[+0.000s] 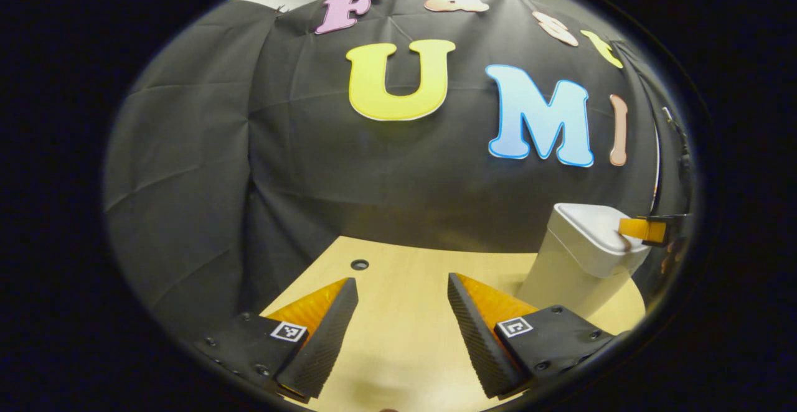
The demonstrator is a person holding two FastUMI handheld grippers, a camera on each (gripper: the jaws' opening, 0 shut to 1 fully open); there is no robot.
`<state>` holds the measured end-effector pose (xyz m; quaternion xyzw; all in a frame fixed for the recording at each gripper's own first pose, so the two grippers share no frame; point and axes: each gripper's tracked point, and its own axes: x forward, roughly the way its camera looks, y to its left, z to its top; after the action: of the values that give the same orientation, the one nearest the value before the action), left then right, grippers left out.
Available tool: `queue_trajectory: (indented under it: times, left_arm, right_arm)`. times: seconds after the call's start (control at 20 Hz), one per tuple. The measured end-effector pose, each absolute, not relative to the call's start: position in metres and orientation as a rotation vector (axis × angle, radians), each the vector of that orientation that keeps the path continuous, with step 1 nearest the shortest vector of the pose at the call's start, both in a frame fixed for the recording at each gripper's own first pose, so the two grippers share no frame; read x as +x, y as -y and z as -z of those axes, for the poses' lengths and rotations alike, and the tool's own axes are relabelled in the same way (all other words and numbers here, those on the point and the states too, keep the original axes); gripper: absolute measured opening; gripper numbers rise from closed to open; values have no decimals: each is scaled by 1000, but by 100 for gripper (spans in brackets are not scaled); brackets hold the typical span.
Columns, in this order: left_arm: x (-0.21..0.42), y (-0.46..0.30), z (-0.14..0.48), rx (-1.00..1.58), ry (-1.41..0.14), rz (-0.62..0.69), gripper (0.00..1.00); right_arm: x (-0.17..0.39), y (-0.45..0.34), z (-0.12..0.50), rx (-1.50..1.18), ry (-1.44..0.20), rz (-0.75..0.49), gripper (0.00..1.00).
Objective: Press the lid of the desktop garbage bin to open it, pick up the crumpled paper on the desktop and throw it into the bin, then pick up the pop can on the desktop and drop it into the bin, and finally close the garbage bin lid.
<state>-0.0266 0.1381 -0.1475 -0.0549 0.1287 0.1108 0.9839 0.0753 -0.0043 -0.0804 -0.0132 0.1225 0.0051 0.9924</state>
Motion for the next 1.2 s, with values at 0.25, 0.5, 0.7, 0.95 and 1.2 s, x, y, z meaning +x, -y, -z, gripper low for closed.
queue_trajectory:
  times: [0.25, 0.5, 0.7, 0.95, 1.2]
  left_arm:
    - [-29, -141, 150, -112, -266, -229, 92]
    - [-30, -141, 151, -112, -268, -234, 99]
    - [-32, -140, 151, -110, -269, -232, 99]
    - [-35, -142, 152, -104, -273, -240, 96]
    - [-39, -144, 152, -98, -275, -250, 99]
  right_arm:
    - [76, 3, 83, -38, -226, 6, 88]
    - [75, 4, 84, -29, -192, 2, 88]
    - [83, 8, 80, -30, -172, 3, 88]
    - [83, 8, 83, -18, -131, 3, 89]
    - [83, 8, 83, -22, -114, 3, 88]
